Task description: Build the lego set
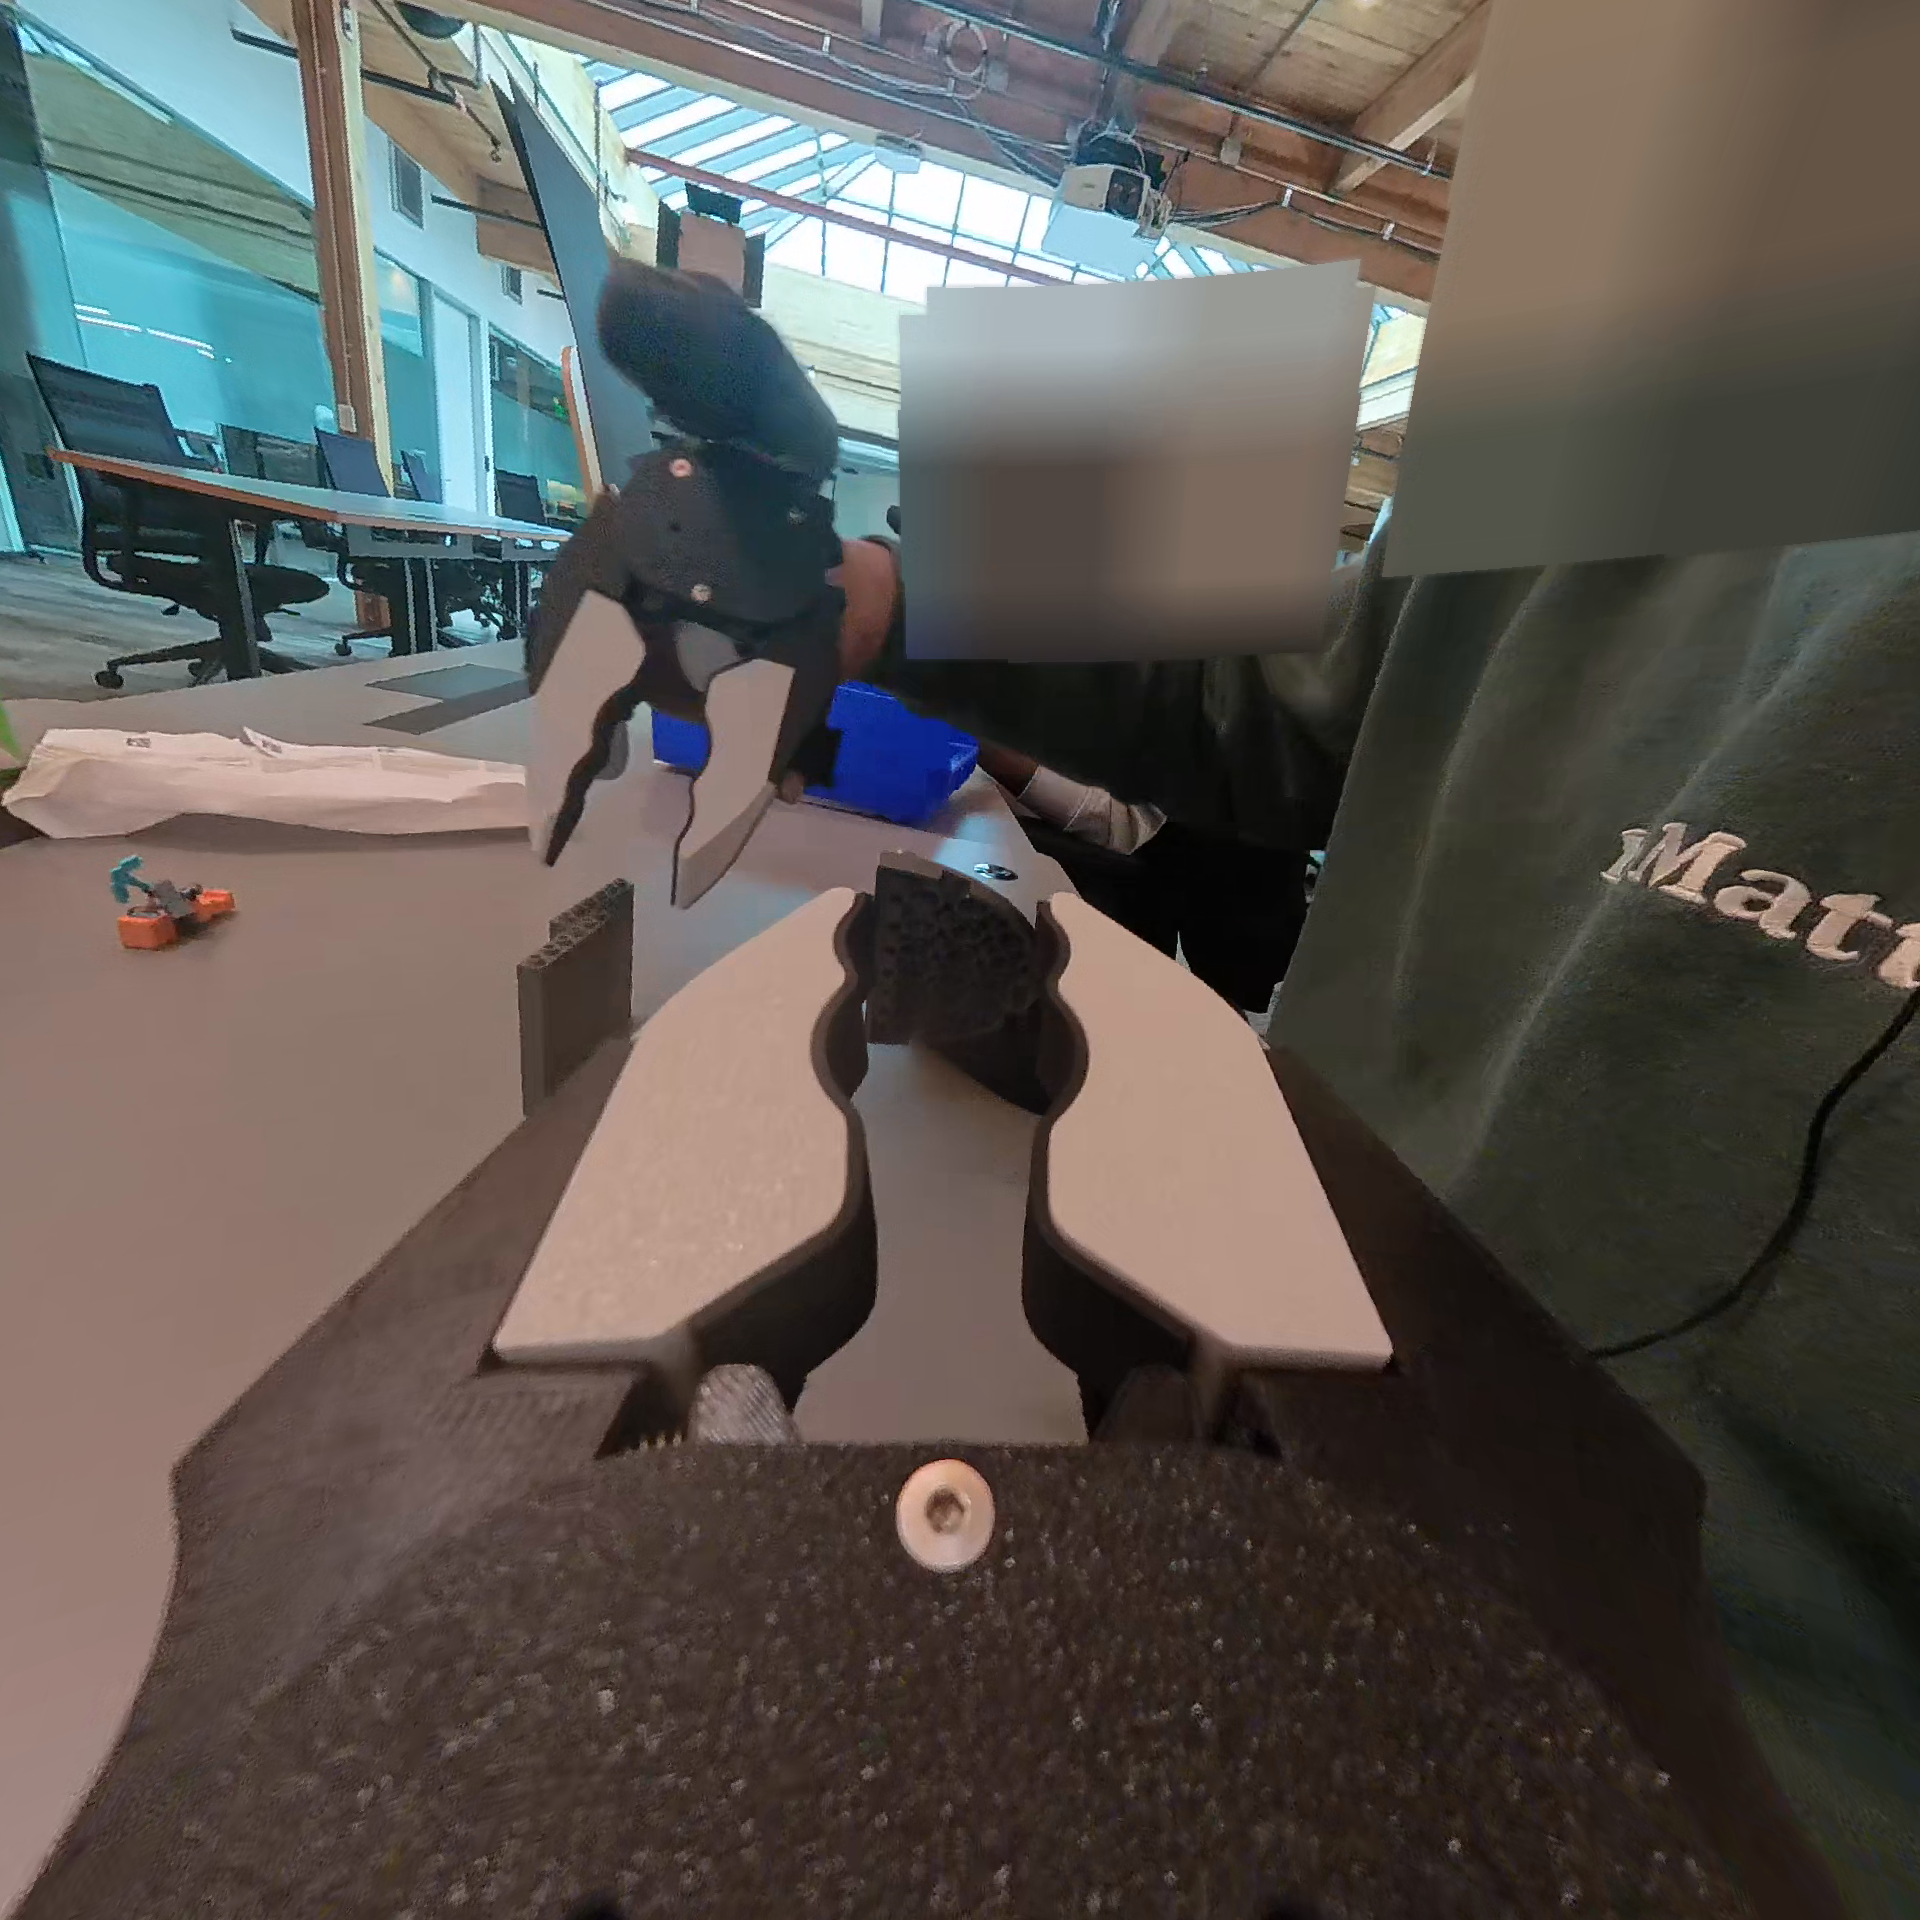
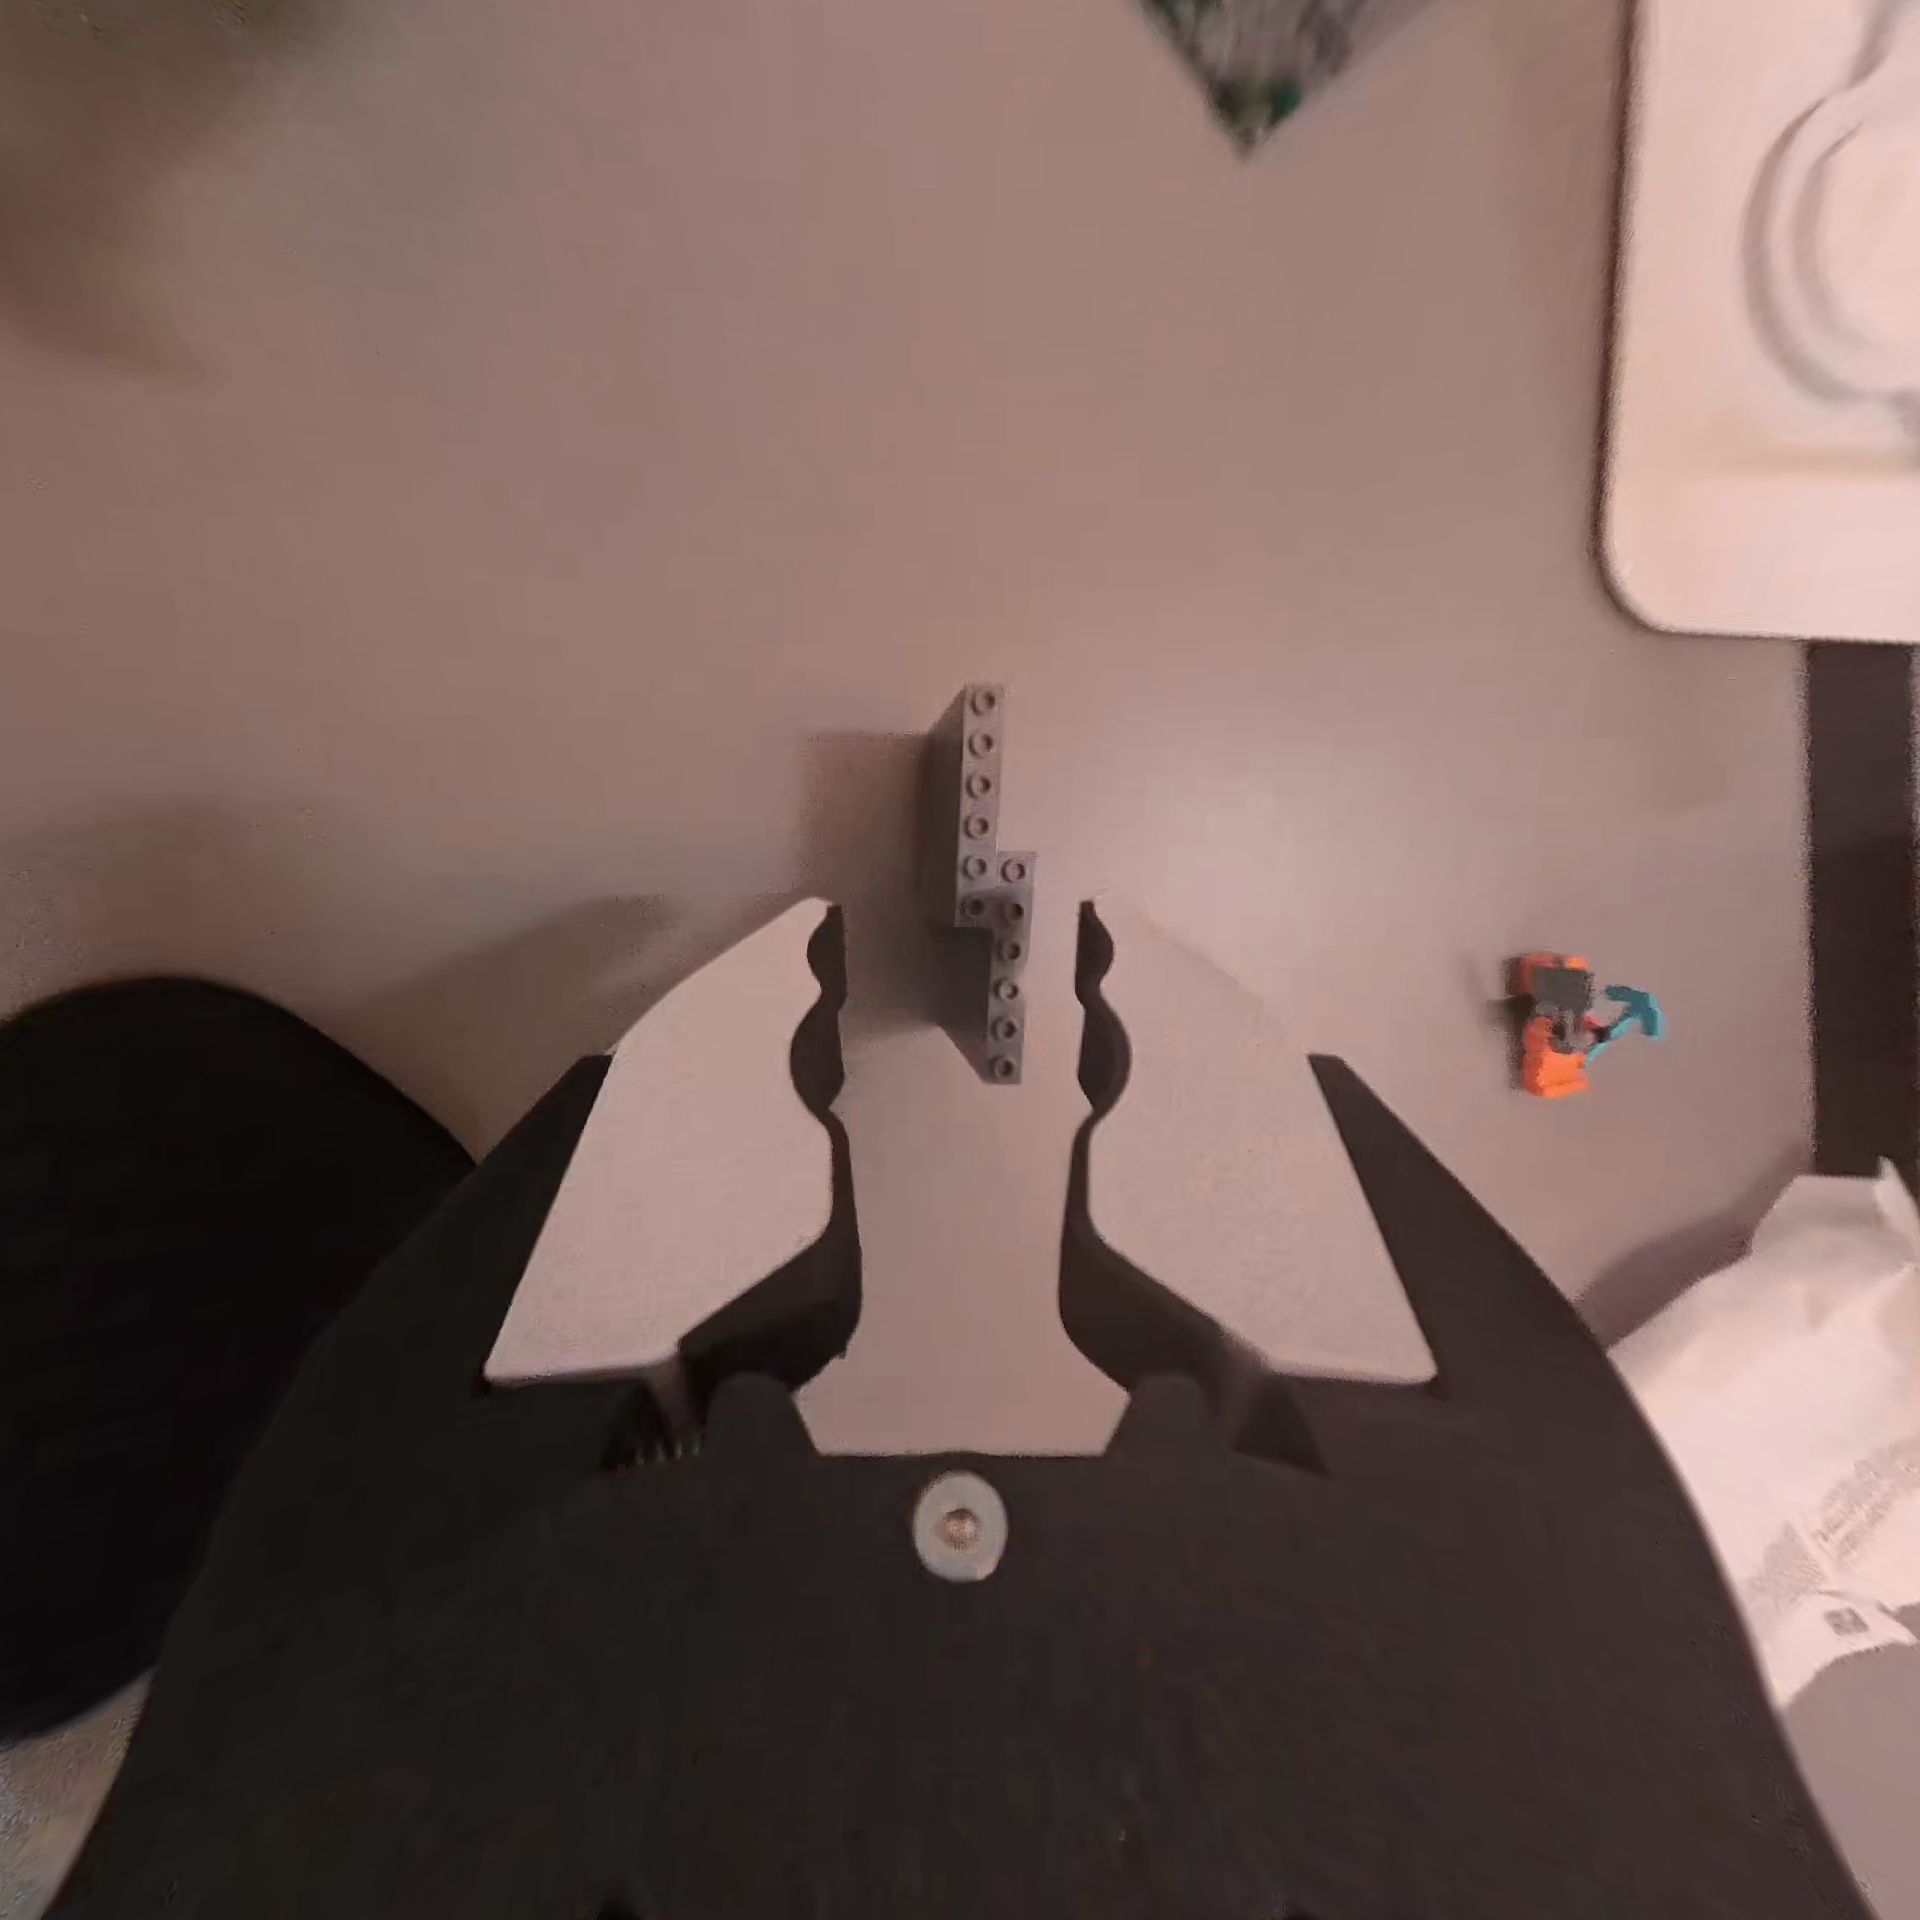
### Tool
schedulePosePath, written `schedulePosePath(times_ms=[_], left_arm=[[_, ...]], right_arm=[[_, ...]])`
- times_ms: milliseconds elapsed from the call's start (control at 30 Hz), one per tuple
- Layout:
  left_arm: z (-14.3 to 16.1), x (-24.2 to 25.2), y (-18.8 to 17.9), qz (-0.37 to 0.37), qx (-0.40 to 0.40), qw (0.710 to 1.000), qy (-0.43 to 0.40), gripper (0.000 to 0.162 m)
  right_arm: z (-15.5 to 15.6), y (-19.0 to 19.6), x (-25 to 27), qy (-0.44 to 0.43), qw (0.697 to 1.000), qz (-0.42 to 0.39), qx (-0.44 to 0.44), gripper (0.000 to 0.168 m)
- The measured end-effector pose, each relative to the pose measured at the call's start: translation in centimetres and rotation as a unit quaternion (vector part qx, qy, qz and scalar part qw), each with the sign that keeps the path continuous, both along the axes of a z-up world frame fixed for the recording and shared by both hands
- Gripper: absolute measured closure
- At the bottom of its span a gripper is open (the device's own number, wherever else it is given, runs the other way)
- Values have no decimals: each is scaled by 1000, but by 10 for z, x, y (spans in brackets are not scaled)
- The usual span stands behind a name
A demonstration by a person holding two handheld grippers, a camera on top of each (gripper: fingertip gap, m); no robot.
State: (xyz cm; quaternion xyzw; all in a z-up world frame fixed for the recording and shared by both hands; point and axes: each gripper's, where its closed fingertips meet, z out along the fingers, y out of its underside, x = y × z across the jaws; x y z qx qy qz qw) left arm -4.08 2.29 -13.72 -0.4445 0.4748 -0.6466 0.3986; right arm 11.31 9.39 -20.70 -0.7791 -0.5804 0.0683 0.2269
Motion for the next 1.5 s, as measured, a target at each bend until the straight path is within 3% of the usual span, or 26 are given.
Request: schedulePosePath(times_ms=[133,300,400,567,633,933,1500], left_arm=[[-10,1,2,3,-9,1000,14,133],[-11,0,7,4,-16,1000,12,133],[-10,-1,10,6,-23,1000,7,133],[-6,-4,16,14,-31,999,-7,133],[-5,-4,17,17,-34,999,-8,133],[2,-11,17,7,-70,997,-30,133],[11,-16,23,-11,-135,989,-59,133]], right_arm=[[-26,6,1,-56,997,21,-52,126],[-37,8,-1,-61,996,27,-57,142],[-16,3,-14,3,998,25,-57,152],[66,-19,-72,191,979,37,-52,152],[83,-29,-93,238,969,38,-61,152],[92,-44,-136,382,919,29,-93,152],[94,-40,-145,412,906,31,-91,152]])
